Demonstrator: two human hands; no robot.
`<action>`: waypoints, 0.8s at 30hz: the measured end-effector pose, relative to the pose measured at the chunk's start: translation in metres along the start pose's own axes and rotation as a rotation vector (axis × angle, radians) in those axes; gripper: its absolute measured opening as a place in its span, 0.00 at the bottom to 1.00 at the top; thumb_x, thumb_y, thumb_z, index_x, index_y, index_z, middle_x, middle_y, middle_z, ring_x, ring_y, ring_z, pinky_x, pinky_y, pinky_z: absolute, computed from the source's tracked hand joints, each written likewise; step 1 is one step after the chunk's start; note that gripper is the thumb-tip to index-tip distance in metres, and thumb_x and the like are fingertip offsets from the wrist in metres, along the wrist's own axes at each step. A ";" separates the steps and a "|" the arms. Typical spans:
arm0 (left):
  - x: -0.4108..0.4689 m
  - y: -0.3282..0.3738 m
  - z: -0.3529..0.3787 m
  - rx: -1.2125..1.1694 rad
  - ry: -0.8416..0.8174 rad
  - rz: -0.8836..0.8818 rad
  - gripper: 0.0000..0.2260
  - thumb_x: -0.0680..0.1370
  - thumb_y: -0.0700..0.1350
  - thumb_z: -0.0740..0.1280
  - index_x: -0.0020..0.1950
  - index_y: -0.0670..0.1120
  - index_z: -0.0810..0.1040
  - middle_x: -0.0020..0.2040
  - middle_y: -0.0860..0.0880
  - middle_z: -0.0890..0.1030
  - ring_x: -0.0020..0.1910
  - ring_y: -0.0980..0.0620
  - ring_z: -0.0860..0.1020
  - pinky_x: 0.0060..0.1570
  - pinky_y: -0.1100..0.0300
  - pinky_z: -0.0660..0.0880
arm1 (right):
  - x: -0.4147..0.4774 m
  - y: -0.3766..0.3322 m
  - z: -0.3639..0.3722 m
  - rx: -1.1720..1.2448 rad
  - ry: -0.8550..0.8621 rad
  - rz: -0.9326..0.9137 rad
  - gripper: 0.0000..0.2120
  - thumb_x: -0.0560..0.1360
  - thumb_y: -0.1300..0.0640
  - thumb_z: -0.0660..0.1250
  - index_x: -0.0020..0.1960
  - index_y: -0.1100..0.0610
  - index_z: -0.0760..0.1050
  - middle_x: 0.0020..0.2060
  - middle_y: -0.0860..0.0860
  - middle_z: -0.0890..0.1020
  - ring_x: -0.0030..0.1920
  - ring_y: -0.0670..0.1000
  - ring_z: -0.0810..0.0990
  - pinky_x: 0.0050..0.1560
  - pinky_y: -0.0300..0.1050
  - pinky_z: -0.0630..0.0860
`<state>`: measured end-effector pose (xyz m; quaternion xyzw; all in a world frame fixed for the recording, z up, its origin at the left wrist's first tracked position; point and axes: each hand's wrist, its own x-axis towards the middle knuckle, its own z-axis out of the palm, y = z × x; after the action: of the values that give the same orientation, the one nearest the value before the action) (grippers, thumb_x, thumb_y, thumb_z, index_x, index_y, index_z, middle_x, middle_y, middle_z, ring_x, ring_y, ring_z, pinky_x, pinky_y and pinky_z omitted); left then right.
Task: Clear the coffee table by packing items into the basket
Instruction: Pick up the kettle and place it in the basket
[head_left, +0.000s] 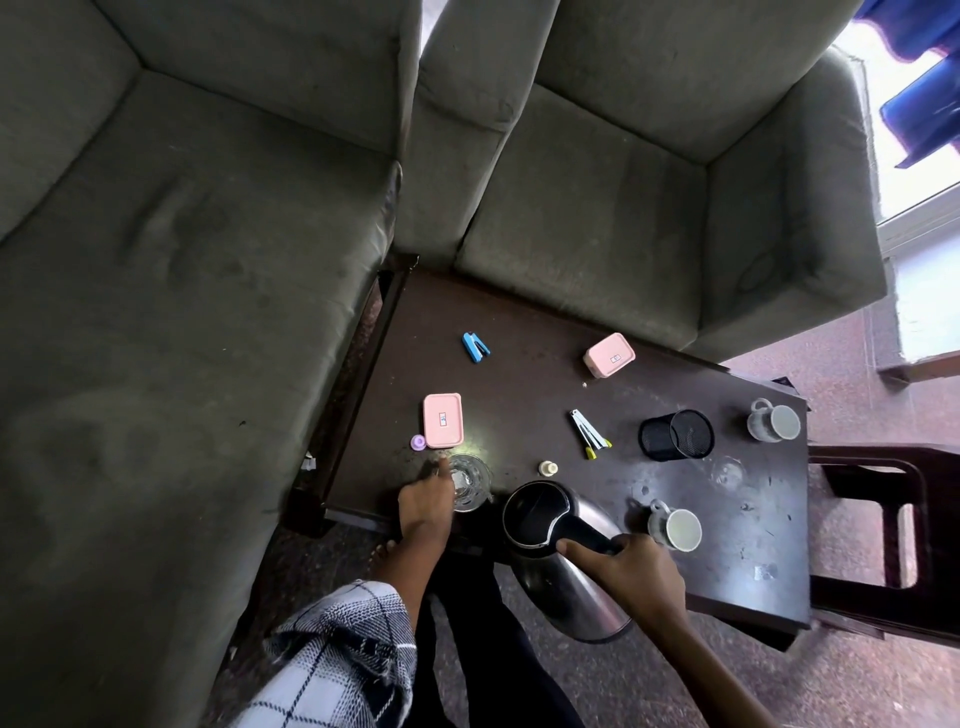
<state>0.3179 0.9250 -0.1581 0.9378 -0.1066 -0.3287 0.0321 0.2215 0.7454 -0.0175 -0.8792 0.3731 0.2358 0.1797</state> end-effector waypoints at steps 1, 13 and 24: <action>0.000 0.000 0.000 -0.003 0.002 0.001 0.23 0.79 0.34 0.50 0.75 0.43 0.54 0.60 0.44 0.80 0.57 0.45 0.80 0.51 0.55 0.75 | 0.000 0.000 0.000 0.000 -0.001 0.002 0.32 0.57 0.28 0.70 0.23 0.56 0.65 0.21 0.48 0.72 0.29 0.50 0.76 0.30 0.41 0.68; 0.000 -0.009 0.008 -0.016 0.001 0.008 0.25 0.80 0.41 0.58 0.75 0.47 0.53 0.57 0.44 0.81 0.55 0.46 0.81 0.48 0.56 0.75 | 0.001 -0.008 0.000 -0.031 -0.004 0.001 0.32 0.57 0.27 0.68 0.25 0.57 0.68 0.23 0.49 0.75 0.31 0.50 0.78 0.31 0.41 0.69; 0.001 -0.007 0.010 -0.022 0.008 0.001 0.25 0.80 0.39 0.56 0.75 0.48 0.53 0.58 0.44 0.81 0.55 0.46 0.81 0.49 0.56 0.75 | 0.000 -0.012 0.002 -0.013 -0.007 0.013 0.32 0.57 0.27 0.69 0.24 0.57 0.66 0.23 0.48 0.75 0.31 0.52 0.79 0.31 0.41 0.69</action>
<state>0.3139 0.9318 -0.1676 0.9387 -0.1035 -0.3260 0.0429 0.2301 0.7542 -0.0175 -0.8771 0.3765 0.2424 0.1738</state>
